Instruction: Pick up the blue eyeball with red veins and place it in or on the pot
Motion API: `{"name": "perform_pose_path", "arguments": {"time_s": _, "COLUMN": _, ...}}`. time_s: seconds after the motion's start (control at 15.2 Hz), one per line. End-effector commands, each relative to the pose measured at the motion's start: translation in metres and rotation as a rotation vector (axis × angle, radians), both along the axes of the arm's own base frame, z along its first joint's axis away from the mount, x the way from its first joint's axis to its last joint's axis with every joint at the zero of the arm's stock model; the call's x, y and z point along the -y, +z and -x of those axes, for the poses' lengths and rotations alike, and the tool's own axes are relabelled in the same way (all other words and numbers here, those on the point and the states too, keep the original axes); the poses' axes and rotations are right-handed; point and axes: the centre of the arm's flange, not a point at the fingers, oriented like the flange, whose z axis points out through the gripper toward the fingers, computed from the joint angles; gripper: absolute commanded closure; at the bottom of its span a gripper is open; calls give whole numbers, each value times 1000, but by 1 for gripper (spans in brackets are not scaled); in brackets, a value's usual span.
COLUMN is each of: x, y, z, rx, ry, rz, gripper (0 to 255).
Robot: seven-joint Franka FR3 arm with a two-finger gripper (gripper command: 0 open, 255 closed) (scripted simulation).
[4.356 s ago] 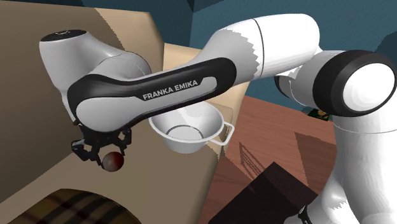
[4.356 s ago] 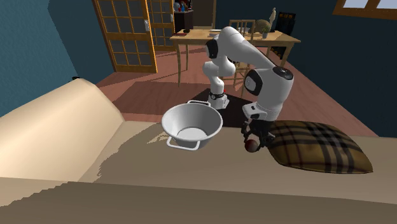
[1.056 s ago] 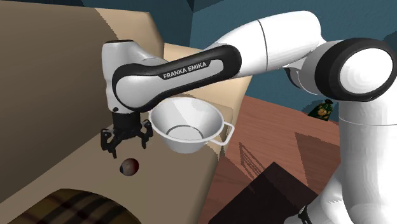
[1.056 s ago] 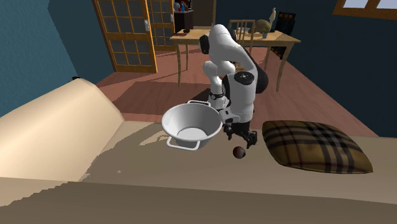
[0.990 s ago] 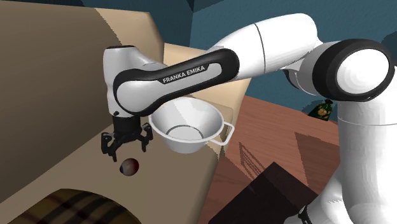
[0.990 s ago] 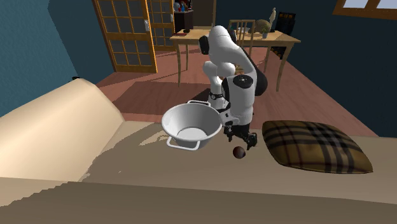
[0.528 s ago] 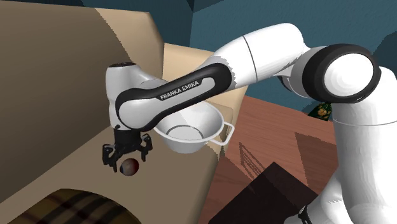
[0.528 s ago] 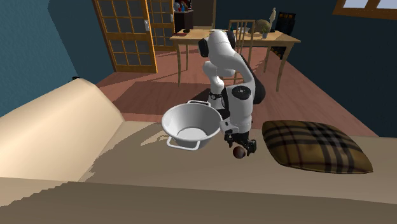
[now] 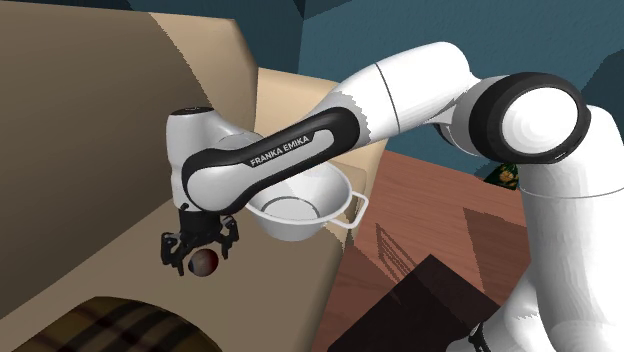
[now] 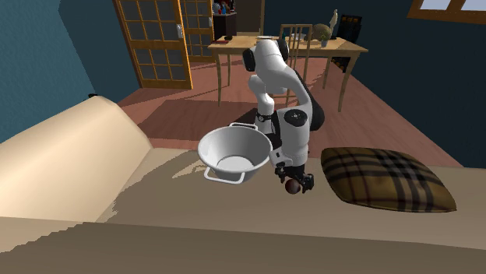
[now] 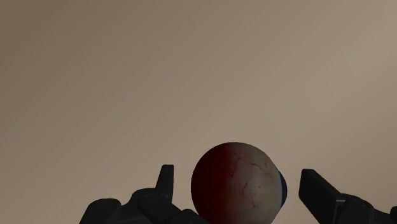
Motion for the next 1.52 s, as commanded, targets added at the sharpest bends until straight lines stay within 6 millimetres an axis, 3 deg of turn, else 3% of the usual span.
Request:
{"name": "perform_pose_path", "arguments": {"time_s": 0.0, "x": 0, "y": 0, "z": 0, "rx": 0, "ry": 0, "rz": 0, "gripper": 0}}
{"name": "perform_pose_path", "arguments": {"time_s": 0.07, "x": 0, "y": 0, "z": 0, "rx": 0, "ry": 0, "rz": 0, "gripper": 255}}
{"name": "perform_pose_path", "arguments": {"time_s": 0.66, "x": 0, "y": 0, "z": 0, "rx": 0, "ry": 0, "rz": 0, "gripper": 255}}
{"name": "perform_pose_path", "arguments": {"time_s": 1.45, "x": 0, "y": 63, "z": 0, "rx": 0, "ry": 0, "rz": 0, "gripper": 255}}
